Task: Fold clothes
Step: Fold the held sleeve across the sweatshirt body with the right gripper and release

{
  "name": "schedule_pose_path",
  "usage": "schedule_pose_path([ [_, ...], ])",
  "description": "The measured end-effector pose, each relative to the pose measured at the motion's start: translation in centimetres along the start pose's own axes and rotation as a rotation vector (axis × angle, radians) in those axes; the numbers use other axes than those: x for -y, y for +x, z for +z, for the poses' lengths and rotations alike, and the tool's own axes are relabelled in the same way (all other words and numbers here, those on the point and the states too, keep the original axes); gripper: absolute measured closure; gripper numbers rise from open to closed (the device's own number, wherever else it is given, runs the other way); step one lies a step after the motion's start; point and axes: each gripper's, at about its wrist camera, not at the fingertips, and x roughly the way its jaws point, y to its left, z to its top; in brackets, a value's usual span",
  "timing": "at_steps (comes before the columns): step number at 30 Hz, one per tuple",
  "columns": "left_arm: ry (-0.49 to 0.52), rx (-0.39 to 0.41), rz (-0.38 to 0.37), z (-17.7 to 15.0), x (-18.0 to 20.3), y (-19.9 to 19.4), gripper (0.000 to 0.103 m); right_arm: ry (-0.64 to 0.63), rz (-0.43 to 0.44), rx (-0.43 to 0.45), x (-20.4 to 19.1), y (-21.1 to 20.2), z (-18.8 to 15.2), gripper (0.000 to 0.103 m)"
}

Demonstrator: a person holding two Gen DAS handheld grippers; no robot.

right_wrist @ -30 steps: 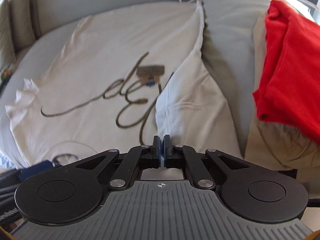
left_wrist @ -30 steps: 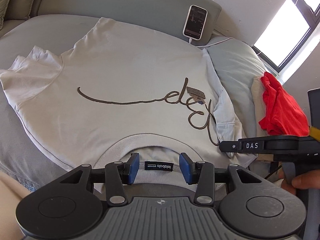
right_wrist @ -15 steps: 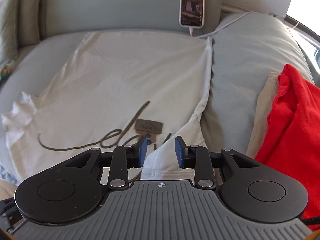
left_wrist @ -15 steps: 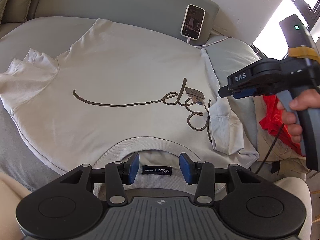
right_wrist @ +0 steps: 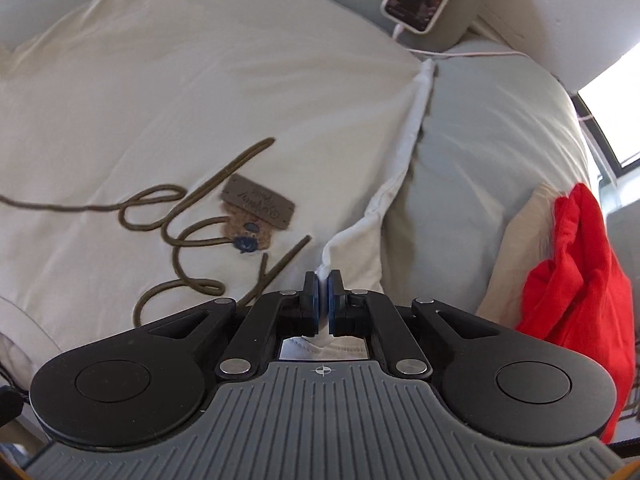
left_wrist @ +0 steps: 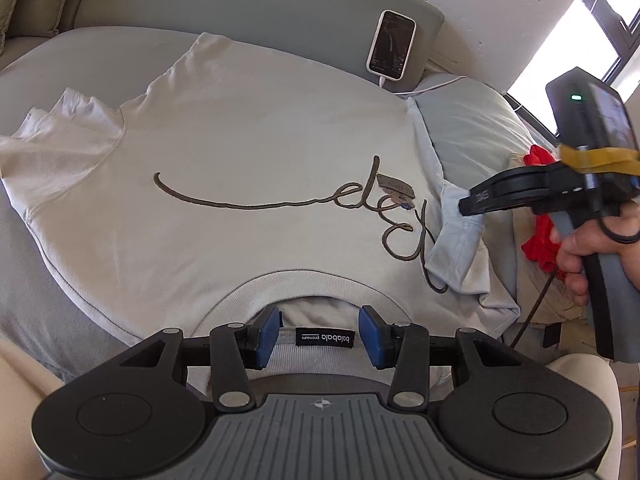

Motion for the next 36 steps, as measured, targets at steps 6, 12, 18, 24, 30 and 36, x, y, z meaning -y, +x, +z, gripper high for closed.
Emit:
schedule_pose_path([
  [6, -0.002, -0.008, -0.007, 0.1, 0.3, 0.2, 0.061, 0.696, 0.38, 0.275, 11.5, -2.5, -7.2, 0.1],
  [12, 0.013, -0.017, -0.008, -0.1, 1.3, 0.4, 0.061, 1.064, 0.854, 0.389, 15.9, 1.0, -12.7, 0.095],
  [18, 0.024, -0.008, 0.002, -0.1, 1.7, 0.1, 0.061, 0.768, 0.706, 0.129, 12.0, 2.0, -8.9, 0.061],
  [24, 0.025, -0.011, 0.008, 0.0, 1.7, 0.3, 0.061, 0.428, 0.408, 0.151, 7.9, -2.2, -5.1, 0.061],
  [30, 0.024, -0.008, 0.008, 0.0, 1.3, 0.3, 0.061, 0.404, 0.391, 0.143, 6.2, 0.3, 0.5, 0.066],
  [36, 0.014, -0.014, 0.013, 0.1, 0.7, 0.7, 0.061, 0.321, 0.334, 0.007, 3.9, 4.3, 1.3, 0.066],
])
